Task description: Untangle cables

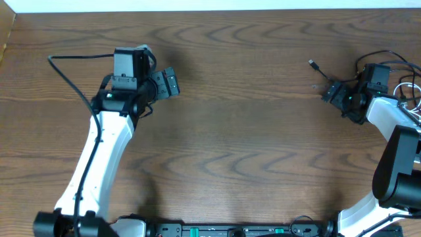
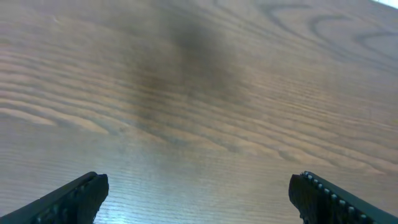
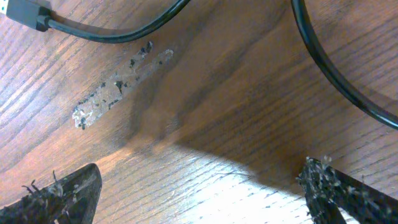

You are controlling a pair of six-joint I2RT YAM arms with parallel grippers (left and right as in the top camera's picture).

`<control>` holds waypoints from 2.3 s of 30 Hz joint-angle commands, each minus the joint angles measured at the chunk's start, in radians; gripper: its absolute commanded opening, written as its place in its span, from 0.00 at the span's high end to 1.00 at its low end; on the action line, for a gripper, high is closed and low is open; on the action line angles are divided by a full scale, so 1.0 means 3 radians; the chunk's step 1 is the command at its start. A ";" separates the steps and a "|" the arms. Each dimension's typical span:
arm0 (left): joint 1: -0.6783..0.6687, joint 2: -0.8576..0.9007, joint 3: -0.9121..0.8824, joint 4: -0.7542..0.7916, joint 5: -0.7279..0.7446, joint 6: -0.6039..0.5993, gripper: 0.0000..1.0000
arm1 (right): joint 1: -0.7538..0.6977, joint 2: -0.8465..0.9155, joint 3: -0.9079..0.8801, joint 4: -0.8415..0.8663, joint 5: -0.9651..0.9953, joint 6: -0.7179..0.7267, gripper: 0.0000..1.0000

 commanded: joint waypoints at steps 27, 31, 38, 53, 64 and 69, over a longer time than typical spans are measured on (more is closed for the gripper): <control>0.0008 -0.1172 -0.3014 0.3255 -0.0126 0.0114 0.02 | 0.0017 0.0151 -0.0076 -0.0052 -0.0094 0.0076 0.01; 0.0008 -0.1301 -0.3192 0.3260 -0.0127 0.0113 0.02 | 0.0017 0.0151 -0.0075 -0.0052 -0.0094 0.0076 0.01; 0.0008 -0.1574 -0.3524 0.3371 -0.0126 0.0024 0.02 | 0.0017 0.0151 -0.0076 -0.0051 -0.0094 0.0076 0.01; 0.0011 -0.2322 -0.3816 0.3029 -0.0228 0.0025 0.02 | 0.0017 0.0151 -0.0075 -0.0051 -0.0094 0.0076 0.01; 0.0010 -0.3535 -0.3816 0.1884 -0.0342 0.0025 0.02 | 0.0017 0.0151 -0.0076 -0.0052 -0.0094 0.0076 0.01; 0.0010 -0.4699 -0.3816 0.1442 -0.0376 0.0150 0.02 | 0.0017 0.0151 -0.0075 -0.0052 -0.0094 0.0076 0.01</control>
